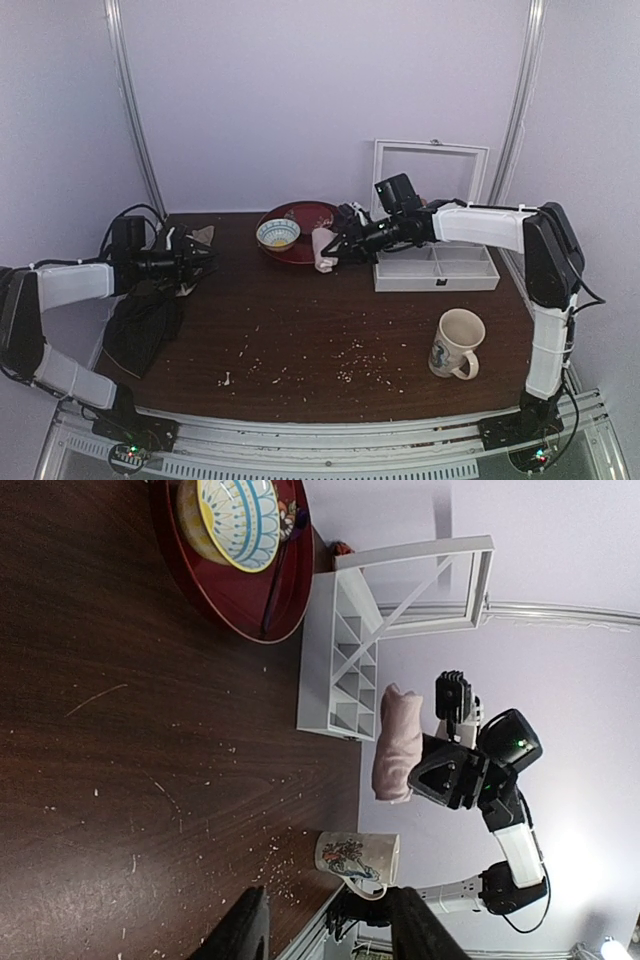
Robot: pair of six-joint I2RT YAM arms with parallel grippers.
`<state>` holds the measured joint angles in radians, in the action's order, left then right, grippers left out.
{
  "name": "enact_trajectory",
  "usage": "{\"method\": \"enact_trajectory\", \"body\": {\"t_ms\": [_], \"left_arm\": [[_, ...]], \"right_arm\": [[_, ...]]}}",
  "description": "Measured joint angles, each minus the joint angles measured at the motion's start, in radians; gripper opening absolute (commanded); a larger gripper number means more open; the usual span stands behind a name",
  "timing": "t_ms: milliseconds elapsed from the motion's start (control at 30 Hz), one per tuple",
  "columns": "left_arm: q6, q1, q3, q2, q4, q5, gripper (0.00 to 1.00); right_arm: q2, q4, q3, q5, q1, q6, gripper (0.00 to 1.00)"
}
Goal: Roll the underwear
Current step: Place the underwear in the storage box.
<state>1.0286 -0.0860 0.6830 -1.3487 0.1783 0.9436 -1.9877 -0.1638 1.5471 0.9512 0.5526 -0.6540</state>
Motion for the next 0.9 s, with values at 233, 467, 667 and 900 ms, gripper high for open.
{"method": "enact_trajectory", "body": {"t_ms": [233, 467, 667, 900], "left_arm": [[0.005, 0.0, 0.013, -0.061, 0.064, 0.022, 0.57], [0.031, 0.0, 0.027, -0.129, 0.144, 0.049, 0.57], [0.061, 0.0, 0.034, -0.179, 0.225, 0.077, 0.57], [0.117, 0.0, 0.034, -0.237, 0.334, 0.107, 0.57]], "right_arm": [[0.009, -0.311, 0.047, -0.126, -0.119, 0.16, 0.03], [0.039, -0.419, 0.047, -0.238, -0.183, 0.15, 0.02], [0.099, -0.456, 0.037, -0.341, -0.216, 0.105, 0.03], [0.194, -0.468, -0.042, -0.483, -0.304, 0.026, 0.04]]}}
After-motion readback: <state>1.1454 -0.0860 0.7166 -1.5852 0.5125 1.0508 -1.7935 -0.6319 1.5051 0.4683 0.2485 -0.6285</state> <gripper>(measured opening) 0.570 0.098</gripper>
